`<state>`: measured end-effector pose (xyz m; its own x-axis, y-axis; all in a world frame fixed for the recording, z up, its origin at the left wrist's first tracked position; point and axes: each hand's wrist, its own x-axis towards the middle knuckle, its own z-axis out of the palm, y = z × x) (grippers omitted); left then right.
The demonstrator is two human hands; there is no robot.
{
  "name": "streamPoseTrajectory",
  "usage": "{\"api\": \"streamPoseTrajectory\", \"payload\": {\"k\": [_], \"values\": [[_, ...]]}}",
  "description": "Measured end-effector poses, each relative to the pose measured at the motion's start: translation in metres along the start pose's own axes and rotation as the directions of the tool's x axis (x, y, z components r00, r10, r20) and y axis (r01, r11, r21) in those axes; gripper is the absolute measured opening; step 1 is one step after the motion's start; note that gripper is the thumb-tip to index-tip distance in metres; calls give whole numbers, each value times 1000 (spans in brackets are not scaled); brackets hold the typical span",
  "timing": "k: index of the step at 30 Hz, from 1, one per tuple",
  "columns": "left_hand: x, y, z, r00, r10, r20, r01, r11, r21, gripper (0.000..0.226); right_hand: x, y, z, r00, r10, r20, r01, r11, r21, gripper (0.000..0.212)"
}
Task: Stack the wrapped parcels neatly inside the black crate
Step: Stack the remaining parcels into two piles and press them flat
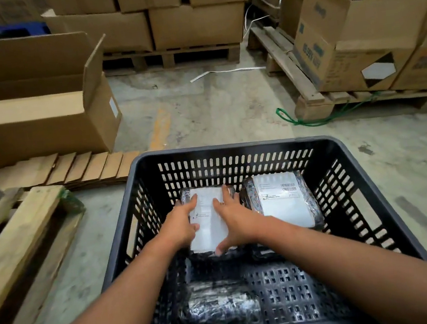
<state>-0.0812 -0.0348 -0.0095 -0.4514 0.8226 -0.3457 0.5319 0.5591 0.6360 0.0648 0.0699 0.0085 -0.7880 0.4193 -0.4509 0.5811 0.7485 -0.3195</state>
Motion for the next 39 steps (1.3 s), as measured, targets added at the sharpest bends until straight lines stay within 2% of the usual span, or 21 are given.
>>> {"api": "streamPoseTrajectory", "payload": {"k": [2,4,7,16,21,23,26,29,33,35,37,39], "values": [[3,-3,-3,971,-43,234,17,994,112,126,-1,0,0,997,-9,70,13,998,-58,152],[2,-4,-4,933,-86,349,1,972,237,151,3,-1,-1,995,-5,97,12,997,-75,154],[4,-6,0,951,-59,303,-32,957,287,158,11,-3,-5,994,9,109,0,997,-82,149],[4,-9,-1,971,-21,240,-38,971,237,158,16,-9,-8,988,44,150,-27,993,-112,142],[-5,-9,-3,968,-20,251,-53,959,279,148,0,3,-7,996,-38,79,41,998,-41,136],[-9,-5,-12,966,-13,258,-71,947,314,135,-9,9,-8,996,-91,21,91,996,17,125],[-18,5,-29,972,68,227,-141,935,325,118,-28,22,-10,985,-162,-58,167,980,106,106],[-32,16,-40,949,102,298,-191,940,284,103,-47,34,-9,982,-185,-46,190,947,260,79],[-54,14,-37,850,17,526,-190,942,276,87,-68,43,1,968,-231,98,165,881,444,44],[-63,8,-28,761,-58,646,-200,927,319,83,-78,40,12,946,-265,185,143,857,495,43],[-69,4,-19,682,-130,720,-215,905,367,84,-84,35,24,932,-286,222,157,871,465,48],[-72,4,-17,650,-165,742,-199,905,375,86,-85,30,29,929,-306,207,204,891,405,53]]}}
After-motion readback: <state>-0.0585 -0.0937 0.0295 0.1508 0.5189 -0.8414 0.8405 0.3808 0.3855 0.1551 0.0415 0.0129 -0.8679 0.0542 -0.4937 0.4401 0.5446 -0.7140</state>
